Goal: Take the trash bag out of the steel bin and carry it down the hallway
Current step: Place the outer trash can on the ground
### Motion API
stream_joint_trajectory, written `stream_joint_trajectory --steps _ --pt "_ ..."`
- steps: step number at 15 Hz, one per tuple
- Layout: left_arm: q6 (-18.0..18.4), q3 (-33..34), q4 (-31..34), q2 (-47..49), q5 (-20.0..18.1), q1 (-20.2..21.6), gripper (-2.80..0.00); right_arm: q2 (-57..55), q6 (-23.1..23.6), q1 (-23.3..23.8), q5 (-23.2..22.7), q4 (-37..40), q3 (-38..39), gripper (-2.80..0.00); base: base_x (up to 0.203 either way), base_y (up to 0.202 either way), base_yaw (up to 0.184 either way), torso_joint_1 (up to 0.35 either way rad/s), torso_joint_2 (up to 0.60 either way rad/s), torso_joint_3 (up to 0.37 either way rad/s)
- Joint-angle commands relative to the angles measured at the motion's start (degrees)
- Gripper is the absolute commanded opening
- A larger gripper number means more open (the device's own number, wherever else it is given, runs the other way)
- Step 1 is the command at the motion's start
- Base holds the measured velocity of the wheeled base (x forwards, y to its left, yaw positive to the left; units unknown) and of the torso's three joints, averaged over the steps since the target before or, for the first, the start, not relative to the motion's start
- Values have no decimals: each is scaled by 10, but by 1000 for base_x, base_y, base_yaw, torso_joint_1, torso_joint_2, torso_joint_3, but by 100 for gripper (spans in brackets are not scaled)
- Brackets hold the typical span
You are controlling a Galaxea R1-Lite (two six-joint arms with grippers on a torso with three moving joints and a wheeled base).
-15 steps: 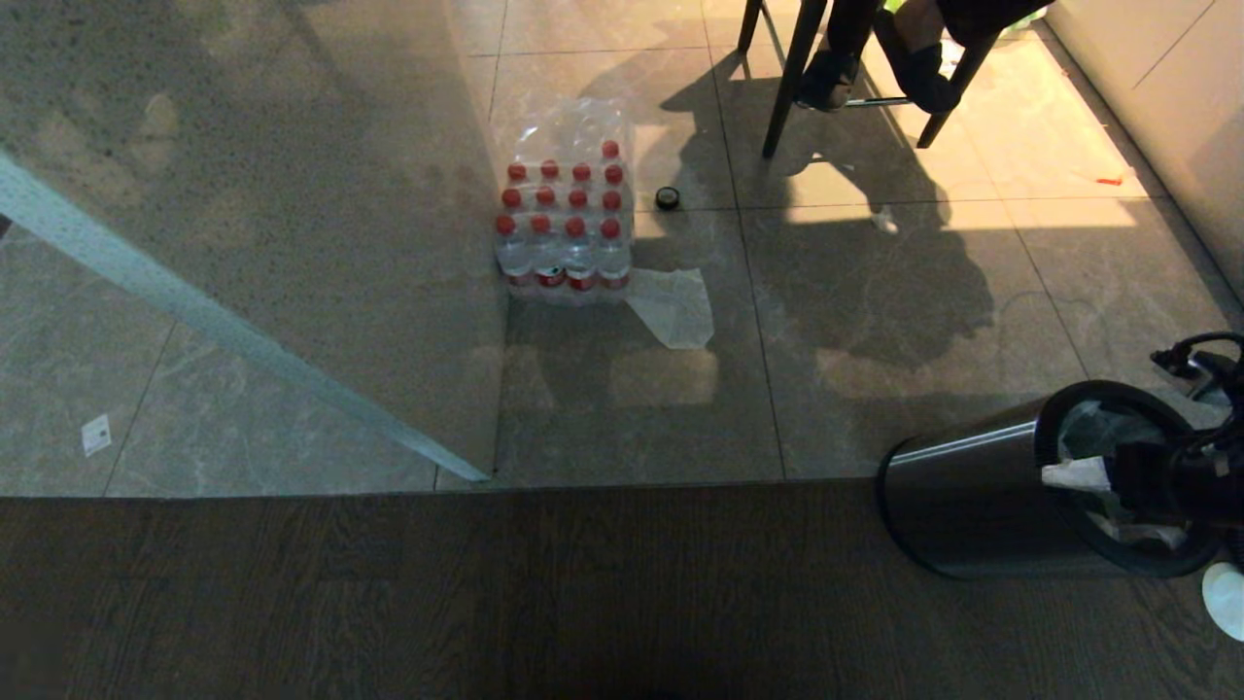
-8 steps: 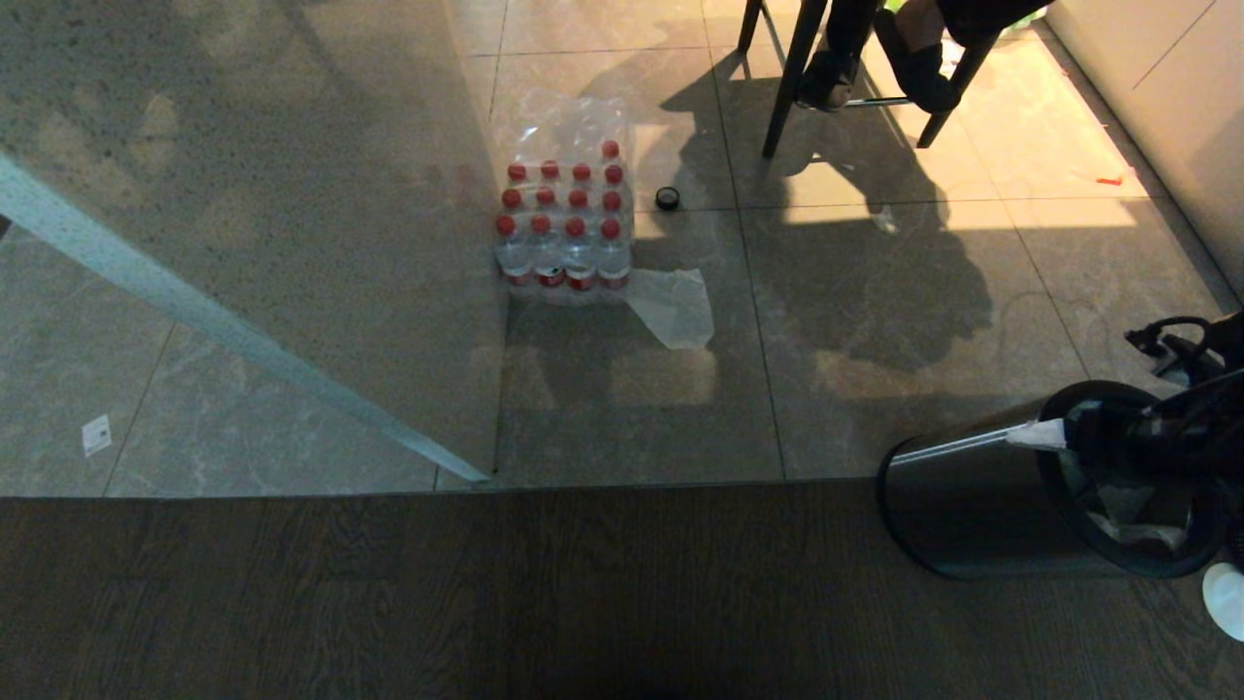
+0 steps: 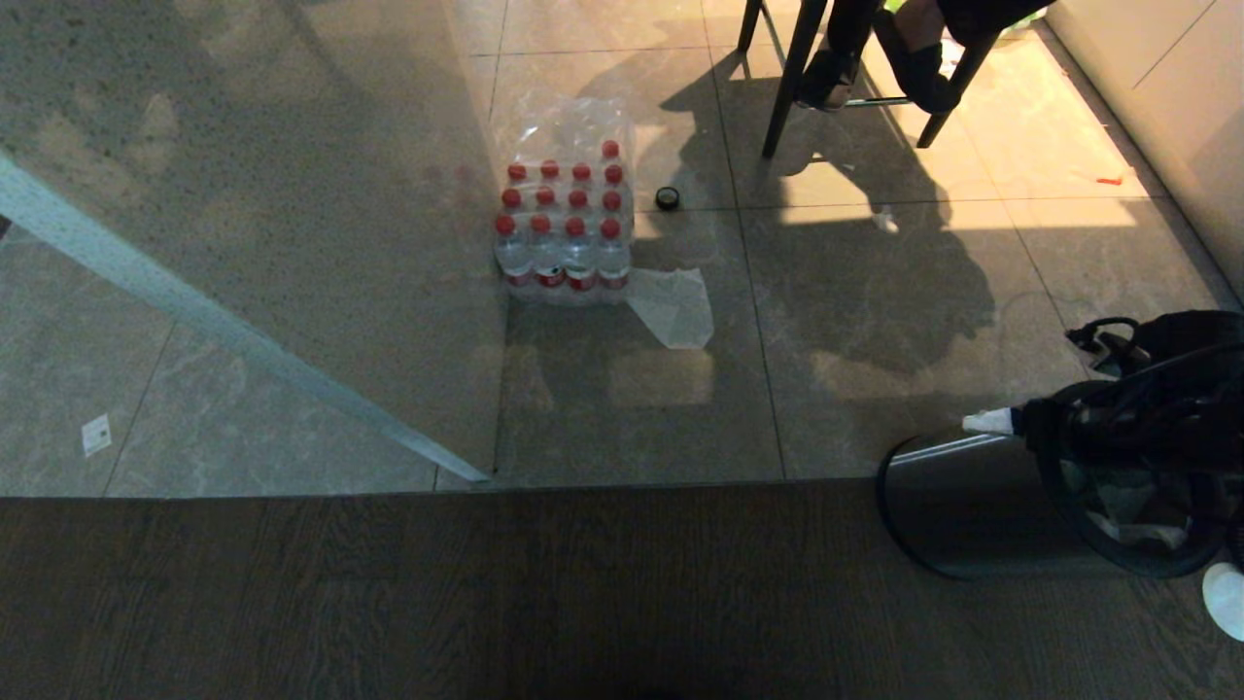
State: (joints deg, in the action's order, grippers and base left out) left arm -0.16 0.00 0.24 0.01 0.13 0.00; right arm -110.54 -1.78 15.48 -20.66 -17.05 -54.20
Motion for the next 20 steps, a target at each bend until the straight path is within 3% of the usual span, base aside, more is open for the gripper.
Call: stream_joint_trajectory --steps 1,3,6,7,15,20 --pt "0 0 0 0 0 0 -280 -46 27 -5 -1 -7 -14 0 0 0 0 0 0 0" --pt "0 0 0 0 0 0 -280 -68 54 -6 0 -9 -24 0 0 0 0 0 0 0" --pt "0 0 0 0 0 0 -280 -88 55 -9 -1 -17 -48 0 0 0 0 0 0 0" --pt "0 0 0 0 0 0 -280 -90 54 -8 -1 -24 -49 -280 0 0 0 0 0 0" --pt "0 0 0 0 0 0 -280 -81 58 -7 4 -22 -57 -280 0 0 0 0 0 0" --pt "0 0 0 0 0 0 -280 -68 61 17 0 -16 -58 -280 0 0 0 0 0 0"
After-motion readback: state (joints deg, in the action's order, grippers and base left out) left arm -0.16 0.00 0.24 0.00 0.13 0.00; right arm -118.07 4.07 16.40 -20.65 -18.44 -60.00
